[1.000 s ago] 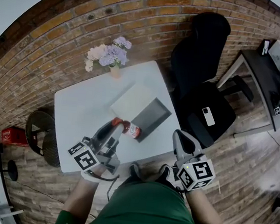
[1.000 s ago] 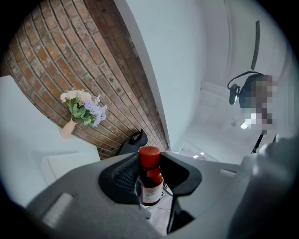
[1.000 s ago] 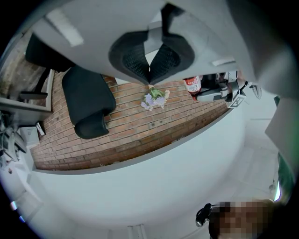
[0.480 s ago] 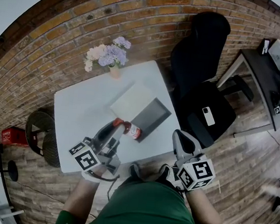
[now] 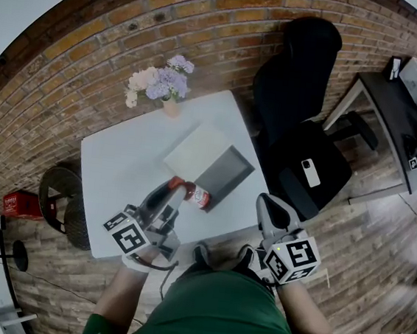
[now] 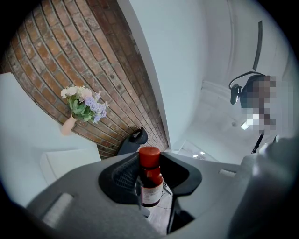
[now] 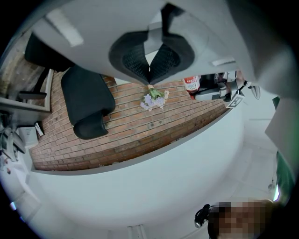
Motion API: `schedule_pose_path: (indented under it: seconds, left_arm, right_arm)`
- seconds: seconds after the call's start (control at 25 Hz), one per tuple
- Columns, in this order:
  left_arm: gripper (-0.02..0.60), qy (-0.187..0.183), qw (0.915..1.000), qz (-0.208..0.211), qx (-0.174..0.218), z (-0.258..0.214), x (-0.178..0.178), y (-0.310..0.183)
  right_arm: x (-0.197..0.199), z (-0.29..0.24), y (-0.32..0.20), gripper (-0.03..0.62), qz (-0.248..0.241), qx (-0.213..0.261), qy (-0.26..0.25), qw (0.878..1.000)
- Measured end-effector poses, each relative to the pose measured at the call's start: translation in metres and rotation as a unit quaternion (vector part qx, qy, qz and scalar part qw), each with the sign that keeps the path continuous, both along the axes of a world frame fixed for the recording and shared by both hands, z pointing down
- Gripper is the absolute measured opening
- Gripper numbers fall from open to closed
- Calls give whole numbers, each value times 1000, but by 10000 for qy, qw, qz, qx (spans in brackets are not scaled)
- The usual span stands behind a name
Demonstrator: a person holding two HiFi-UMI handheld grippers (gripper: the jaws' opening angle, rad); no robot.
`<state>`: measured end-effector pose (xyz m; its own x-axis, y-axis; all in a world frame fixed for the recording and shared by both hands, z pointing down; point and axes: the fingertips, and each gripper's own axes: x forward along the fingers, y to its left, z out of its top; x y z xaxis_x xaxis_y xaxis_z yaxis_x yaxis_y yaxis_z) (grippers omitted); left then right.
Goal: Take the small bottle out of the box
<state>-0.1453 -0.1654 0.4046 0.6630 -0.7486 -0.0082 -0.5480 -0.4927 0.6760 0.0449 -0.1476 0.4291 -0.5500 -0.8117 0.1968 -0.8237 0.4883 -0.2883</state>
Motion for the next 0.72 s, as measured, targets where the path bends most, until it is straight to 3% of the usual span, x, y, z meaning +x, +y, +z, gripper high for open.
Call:
schedule_pose_path:
  seconds: [0.72]
  left_arm:
    - [144, 73, 10000, -9, -23, 2, 1, 0]
  right_arm:
    - [1, 4, 2, 3, -38, -66, -18, 10000]
